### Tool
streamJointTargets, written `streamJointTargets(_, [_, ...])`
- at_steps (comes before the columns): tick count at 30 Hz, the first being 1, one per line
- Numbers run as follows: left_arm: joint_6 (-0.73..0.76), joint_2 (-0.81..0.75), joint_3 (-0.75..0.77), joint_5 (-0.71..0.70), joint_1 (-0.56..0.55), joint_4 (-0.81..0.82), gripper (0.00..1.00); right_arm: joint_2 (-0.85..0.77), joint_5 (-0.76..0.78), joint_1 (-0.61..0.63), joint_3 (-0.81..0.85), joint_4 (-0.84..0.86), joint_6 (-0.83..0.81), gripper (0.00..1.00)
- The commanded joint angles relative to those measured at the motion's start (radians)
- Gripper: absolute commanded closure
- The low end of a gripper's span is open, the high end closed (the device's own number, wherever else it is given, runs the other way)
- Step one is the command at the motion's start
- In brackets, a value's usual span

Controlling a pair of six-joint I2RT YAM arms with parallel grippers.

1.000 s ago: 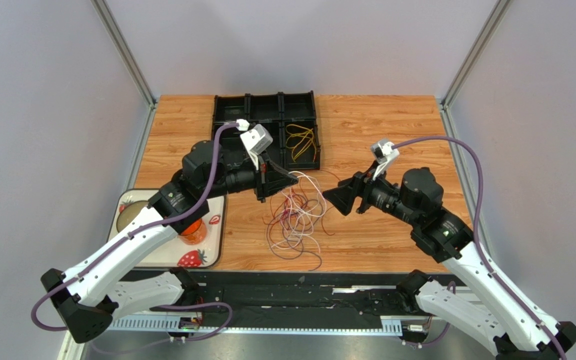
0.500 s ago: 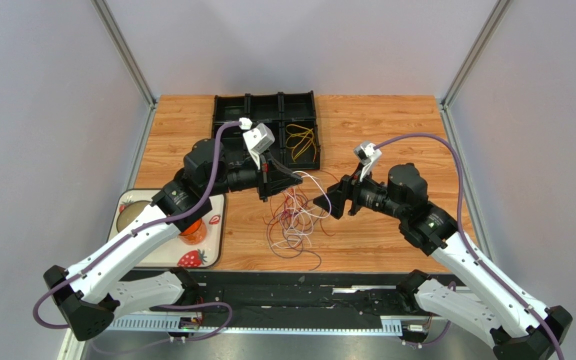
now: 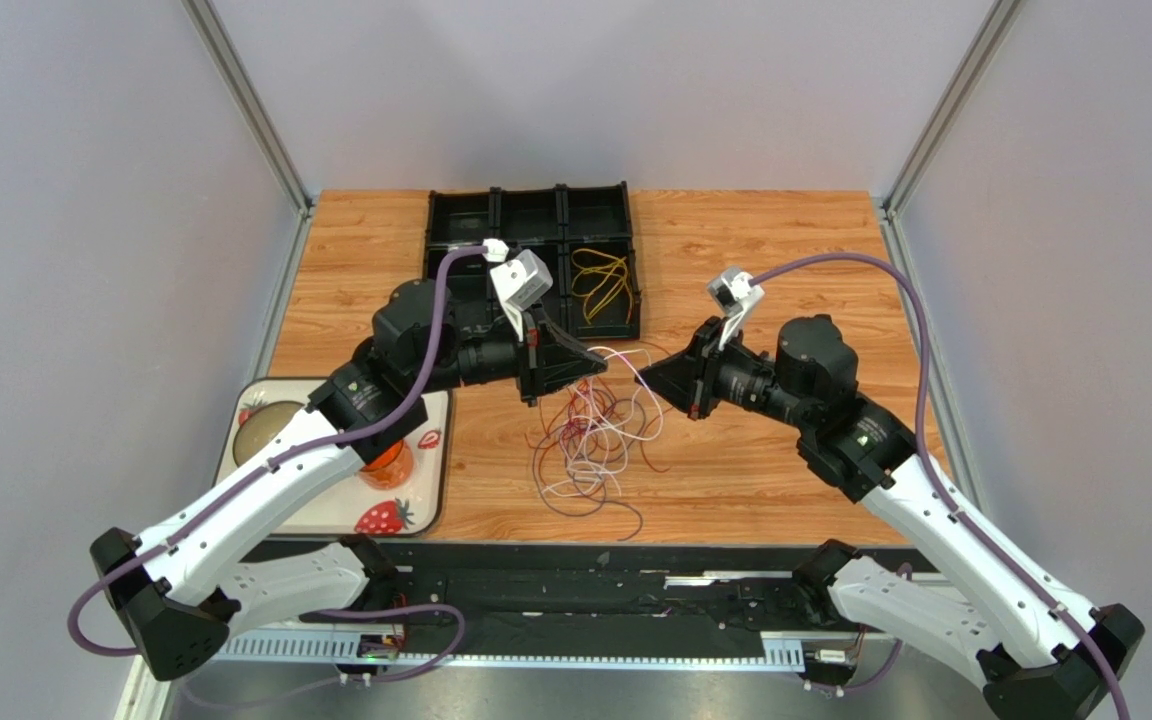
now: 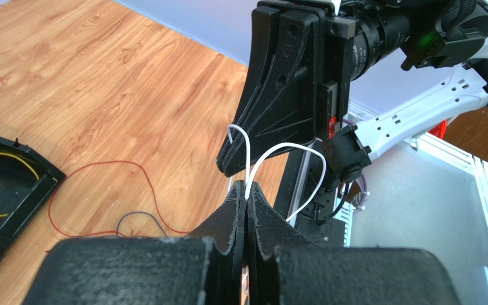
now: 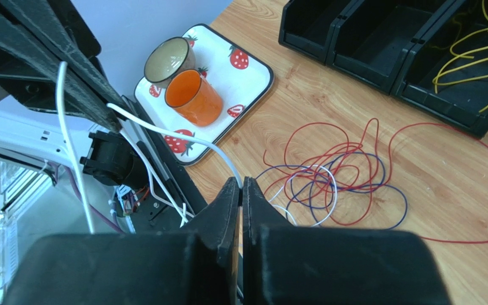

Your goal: Untangle the cables

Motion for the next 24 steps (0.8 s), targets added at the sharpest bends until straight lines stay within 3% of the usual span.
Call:
streamJointTargets(1, [-0.014,-0.007,-0.008,0.01,-0.001,0.042,1.0,-0.026,-0.018,0.006,0.048,0.051,0.006,1.0])
streamJointTargets(7, [-0.025,-0.033,-0.014,-0.123,-0.001,-0.034,0.97,-0.035,0.06,0.004,0.101,0.016,0.006,1.0])
streamJointTargets(17, [-0.062,-0.133,-0.14,-0.22,0.001,-0.11,0.95,0.046,0.449,-0.011,0.409,-0.193,-0.107,1.0])
streamJointTargets(24, [-0.086,-0.226,-0.224,-0.255,0.001,-0.131,0.91,0.118,0.497,-0.083,0.532,-0.247,-0.101,1.0])
